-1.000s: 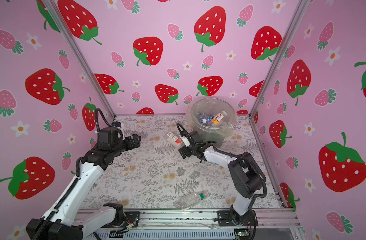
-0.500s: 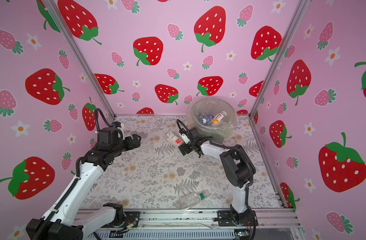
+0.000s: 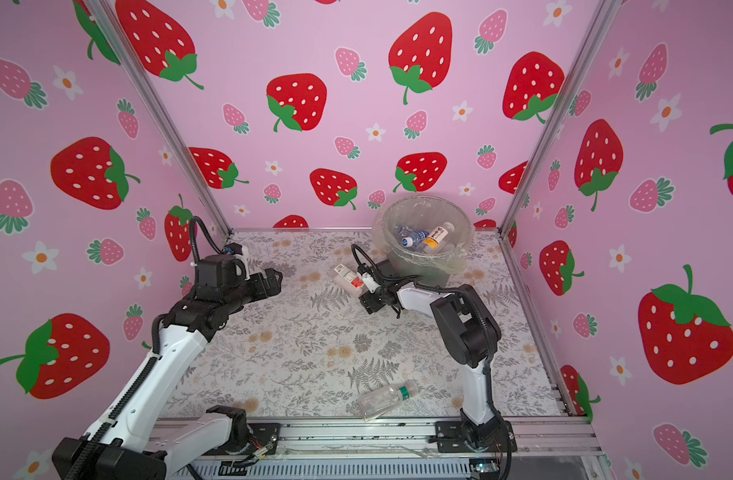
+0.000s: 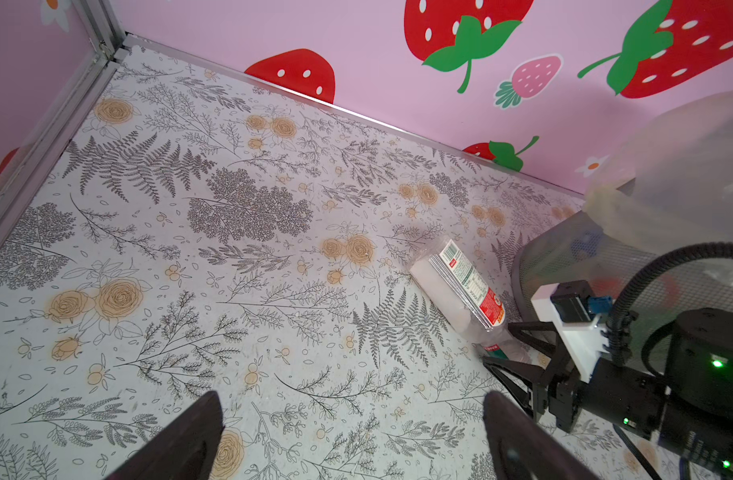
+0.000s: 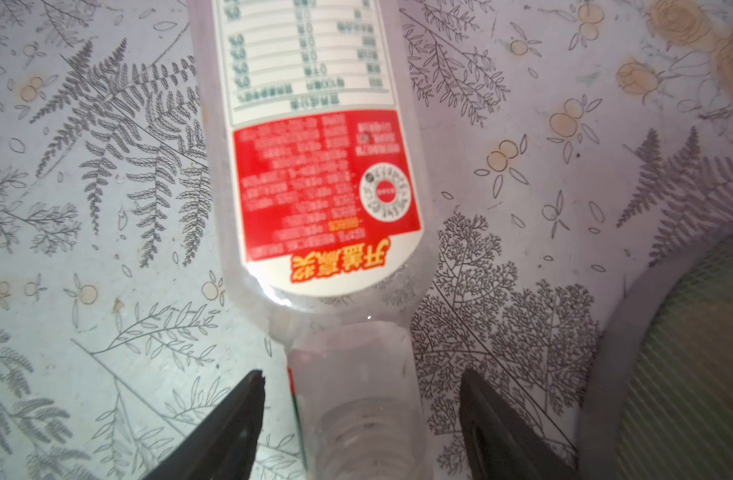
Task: Throw the plastic bottles in the bin
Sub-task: 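Close the right gripper on the neck of the red-labelled bottle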
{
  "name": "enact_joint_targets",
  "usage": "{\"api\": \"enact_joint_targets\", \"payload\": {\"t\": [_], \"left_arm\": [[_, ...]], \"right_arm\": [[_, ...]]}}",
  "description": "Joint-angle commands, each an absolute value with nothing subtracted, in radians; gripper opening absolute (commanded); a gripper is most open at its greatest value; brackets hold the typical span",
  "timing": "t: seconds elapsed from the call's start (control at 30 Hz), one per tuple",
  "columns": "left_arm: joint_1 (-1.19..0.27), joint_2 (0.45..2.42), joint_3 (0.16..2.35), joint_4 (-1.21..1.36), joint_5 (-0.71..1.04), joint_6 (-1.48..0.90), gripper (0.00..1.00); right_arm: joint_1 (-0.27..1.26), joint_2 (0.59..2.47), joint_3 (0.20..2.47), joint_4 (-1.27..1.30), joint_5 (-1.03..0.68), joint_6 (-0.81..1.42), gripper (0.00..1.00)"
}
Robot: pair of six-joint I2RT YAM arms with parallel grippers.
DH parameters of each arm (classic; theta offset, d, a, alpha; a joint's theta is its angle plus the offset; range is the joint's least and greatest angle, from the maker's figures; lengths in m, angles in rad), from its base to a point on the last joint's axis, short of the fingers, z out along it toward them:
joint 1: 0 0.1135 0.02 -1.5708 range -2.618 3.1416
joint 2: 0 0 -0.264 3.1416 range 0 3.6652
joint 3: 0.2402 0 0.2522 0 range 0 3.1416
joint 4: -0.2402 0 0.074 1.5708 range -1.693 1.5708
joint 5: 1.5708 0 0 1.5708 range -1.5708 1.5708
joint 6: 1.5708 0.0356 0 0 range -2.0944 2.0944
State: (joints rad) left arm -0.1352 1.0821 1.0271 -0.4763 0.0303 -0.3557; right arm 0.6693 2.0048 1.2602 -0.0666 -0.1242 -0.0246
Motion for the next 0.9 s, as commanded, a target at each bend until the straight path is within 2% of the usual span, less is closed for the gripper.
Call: {"api": "enact_joint_targets", "payload": {"t": [0.0, 0.1, 0.27, 0.43, 0.87], "left_arm": [[-0.129, 1.071, 1.049, -0.483, 0.028, -0.346, 0.99], [-0.129, 1.068, 1.049, -0.482, 0.026, -0.344, 0.99], [-0.129, 1.071, 1.049, -0.482, 0.034, -0.346, 0.99], [-0.129, 1.070, 1.052, -0.485, 0.032, -0.344, 0.99], [-0.129, 1.058, 1.059, -0.499, 0.004, -0.336, 0.99]], "right_arm": [[0.667, 2.030, 1.284, -0.073, -0.147, -0.042, 0.72], [0.669, 2.032, 1.276, -0.063, -0.150, -0.040, 0.66], [0.681, 2.021, 1.251, -0.046, -0.143, -0.029, 0.48], [0.710, 1.976, 1.213, -0.032, -0.117, -0.026, 0.36], [0.794, 1.712, 1.048, -0.008, -0.093, 0.074, 0.35]]}}
